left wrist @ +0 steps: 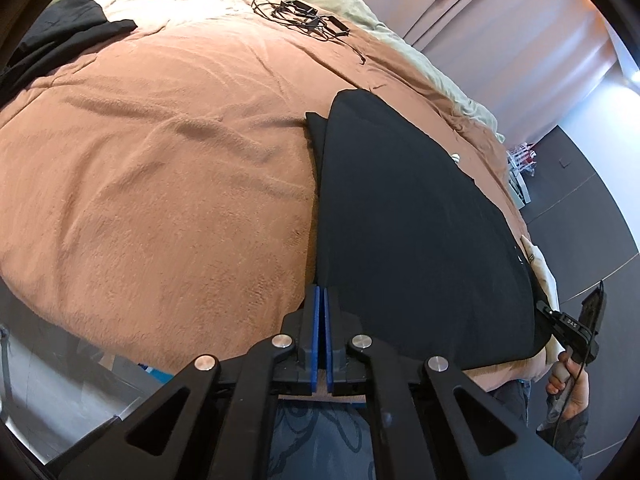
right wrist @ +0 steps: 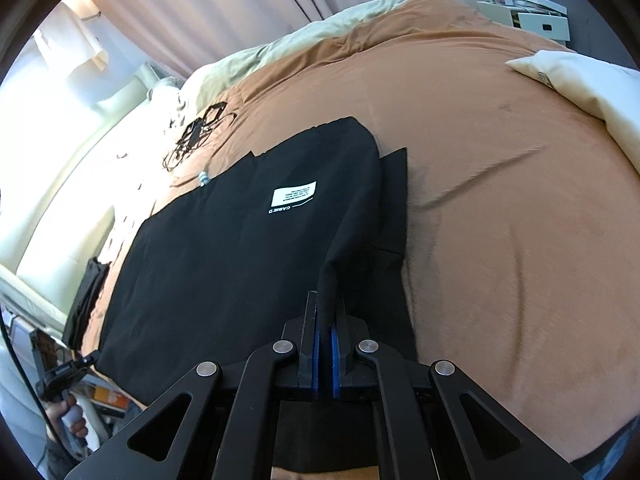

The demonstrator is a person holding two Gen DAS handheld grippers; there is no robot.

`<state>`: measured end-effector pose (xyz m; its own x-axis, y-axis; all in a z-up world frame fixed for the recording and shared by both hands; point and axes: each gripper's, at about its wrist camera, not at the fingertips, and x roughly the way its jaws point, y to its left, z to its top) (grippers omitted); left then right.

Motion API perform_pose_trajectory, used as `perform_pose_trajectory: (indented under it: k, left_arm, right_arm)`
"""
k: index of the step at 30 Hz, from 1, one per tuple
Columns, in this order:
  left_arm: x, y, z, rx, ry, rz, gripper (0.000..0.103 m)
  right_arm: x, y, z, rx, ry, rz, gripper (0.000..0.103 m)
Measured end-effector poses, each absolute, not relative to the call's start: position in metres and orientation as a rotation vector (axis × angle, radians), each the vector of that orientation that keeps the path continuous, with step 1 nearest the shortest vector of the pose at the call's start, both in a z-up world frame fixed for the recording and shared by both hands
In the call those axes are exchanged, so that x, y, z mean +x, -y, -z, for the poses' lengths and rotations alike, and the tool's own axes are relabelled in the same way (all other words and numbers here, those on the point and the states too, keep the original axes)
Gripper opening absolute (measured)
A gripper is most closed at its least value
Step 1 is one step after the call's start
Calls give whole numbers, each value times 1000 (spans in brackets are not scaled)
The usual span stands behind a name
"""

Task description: Fold large clothes

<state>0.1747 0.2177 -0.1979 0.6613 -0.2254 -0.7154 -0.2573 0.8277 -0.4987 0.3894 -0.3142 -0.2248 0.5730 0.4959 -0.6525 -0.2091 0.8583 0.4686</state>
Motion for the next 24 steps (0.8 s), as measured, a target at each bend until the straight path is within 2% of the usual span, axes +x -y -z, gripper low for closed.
perform_pose_trajectory:
  k: [3,5,7,8,17,20,24]
  left_arm:
    - [179,-223,196,-633,-858,-16,5]
    - [186,-227,193,-653,-864,-7,5]
    - [201,-230,188,-665,-875,-4,5]
    - [204,-230,187,-661,-880,-4,5]
    - [270,-226,192,-623,-928,24,5]
    - [283,-224,195,-618,-939,31,5]
    - [291,-230,200,-647,-951,21,5]
  right_arm:
    - [392,316,227,352,-881,-404,5]
    - [393,322,229,371,-899,-375,10]
    - [394,330,231,391,-915,-348,43]
    - [393,335,231,403,-912,-340,47]
    - [395,340,234,453,-902,-406,48]
    - [404,333,233,443,-906,-423,39]
    - [416,329,234,456,-910,-422,39]
